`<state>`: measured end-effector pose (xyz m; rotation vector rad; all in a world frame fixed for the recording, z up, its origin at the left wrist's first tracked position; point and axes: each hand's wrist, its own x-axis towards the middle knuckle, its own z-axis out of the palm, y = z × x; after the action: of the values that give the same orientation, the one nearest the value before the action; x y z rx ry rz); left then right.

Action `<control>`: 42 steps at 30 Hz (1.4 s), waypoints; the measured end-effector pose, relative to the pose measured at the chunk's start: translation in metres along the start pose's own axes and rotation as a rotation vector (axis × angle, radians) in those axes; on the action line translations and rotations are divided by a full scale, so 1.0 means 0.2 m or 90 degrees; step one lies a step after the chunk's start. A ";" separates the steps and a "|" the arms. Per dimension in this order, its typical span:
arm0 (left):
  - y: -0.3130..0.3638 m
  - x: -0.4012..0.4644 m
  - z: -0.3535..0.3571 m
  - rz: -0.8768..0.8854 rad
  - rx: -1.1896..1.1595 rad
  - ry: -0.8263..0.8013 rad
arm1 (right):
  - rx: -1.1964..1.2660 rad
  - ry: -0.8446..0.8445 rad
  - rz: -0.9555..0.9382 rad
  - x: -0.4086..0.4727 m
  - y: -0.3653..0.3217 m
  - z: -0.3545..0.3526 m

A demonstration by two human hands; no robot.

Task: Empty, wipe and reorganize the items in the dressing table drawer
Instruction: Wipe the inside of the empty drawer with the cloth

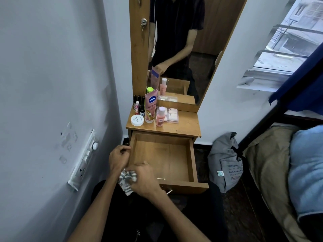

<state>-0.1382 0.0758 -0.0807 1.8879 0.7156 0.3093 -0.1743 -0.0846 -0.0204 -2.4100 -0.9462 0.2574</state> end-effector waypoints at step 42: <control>0.12 -0.09 -0.04 0.162 0.234 -0.065 | 0.145 0.167 0.262 -0.07 0.24 -0.40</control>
<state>-0.1492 0.0638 -0.0538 2.3340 0.4853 0.2492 -0.1290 -0.1555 0.0200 -2.3301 -0.2822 0.1787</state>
